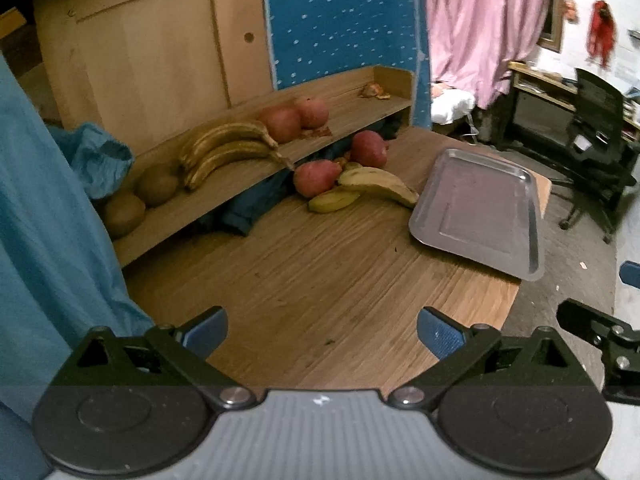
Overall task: Organize fruits
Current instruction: 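Move both tools toward the two loose bananas beside the apples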
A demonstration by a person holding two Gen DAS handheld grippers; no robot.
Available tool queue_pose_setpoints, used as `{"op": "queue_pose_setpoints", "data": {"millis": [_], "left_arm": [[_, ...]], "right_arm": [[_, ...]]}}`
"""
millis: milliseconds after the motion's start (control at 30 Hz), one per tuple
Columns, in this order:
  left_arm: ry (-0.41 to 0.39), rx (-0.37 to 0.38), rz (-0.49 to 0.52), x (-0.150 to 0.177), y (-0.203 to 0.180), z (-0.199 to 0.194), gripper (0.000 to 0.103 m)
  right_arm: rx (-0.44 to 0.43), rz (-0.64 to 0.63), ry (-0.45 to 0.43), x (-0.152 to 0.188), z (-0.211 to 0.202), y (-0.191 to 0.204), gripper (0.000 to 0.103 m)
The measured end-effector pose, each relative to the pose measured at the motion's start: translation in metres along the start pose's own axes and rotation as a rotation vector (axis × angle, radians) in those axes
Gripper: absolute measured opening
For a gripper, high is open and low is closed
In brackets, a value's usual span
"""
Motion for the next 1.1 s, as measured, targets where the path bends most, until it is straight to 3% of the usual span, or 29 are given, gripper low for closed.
{"op": "queue_pose_setpoints", "data": {"millis": [367,633,1100], "left_arm": [[0.101,-0.096,-0.170,-0.012,-0.001,0.014,0.103],[0.121,-0.109,-0.246,-0.034,0.020,0.033,0.103],[0.133,-0.038,-0.312,-0.093,0.042,0.108,0.103]], "right_arm": [[-0.097,-0.107,0.044,-0.016,0.016,-0.024,0.102],[-0.099,-0.143,0.063,-0.031,0.039,-0.029,0.102],[-0.052,-0.215,0.140,-0.100,0.134,-0.027,0.102]]}}
Point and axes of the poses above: each gripper's, at about its wrist camera, not at the fingertips, and z roughly the way its jaws point, y to its left, x to its underside, the point moved 9 cm from there along z, roughly the way its jaws point, and after that the axes turned 14 degrees about y, right-handed, at the moved point
